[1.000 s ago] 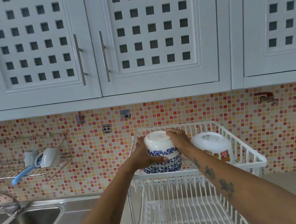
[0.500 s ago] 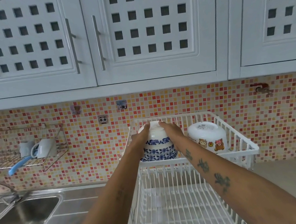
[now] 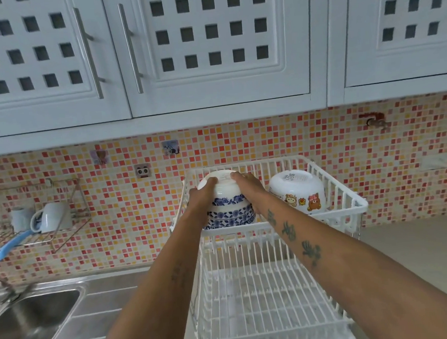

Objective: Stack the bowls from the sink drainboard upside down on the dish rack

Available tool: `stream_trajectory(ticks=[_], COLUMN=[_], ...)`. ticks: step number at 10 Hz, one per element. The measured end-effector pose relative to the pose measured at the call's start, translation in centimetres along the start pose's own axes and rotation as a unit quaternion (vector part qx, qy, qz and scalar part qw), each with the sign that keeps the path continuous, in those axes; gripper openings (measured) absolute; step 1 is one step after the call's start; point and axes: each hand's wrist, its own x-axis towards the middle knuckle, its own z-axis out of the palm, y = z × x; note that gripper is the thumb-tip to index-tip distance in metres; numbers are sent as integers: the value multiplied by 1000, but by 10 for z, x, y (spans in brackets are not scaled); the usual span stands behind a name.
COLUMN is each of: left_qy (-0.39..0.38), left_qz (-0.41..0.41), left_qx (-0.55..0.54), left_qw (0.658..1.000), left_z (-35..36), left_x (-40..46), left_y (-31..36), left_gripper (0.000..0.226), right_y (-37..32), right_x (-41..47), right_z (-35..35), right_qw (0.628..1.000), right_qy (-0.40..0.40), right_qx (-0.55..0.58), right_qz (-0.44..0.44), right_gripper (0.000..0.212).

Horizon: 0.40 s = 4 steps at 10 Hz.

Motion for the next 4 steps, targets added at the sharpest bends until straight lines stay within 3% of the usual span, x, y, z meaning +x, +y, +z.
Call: stream_trajectory(ticks=[1,2,3,4], left_qy=[-24,-39,-13,12], left_qz=[-20,-6,4,24], left_qx=[39,109,193,246], left_qw=[999,993,981,969], left_z=[-2,-3,-13,-18], left_x=[-16,-30,-34,-47], left_y=[10,18,18,9], left_gripper=[101,77,88,88], right_y=[3,-12,-22,-19], right_x=[10,-10,-31,-40], right_z=[-4,-11,-22,-36], right_qw=[998,985,979,982], right_qy=[-20,-80,-104,-81], right_qx=[-36,-114,-151,-150], right_qz=[54,107,94,85], right_gripper=[103,112,90,82])
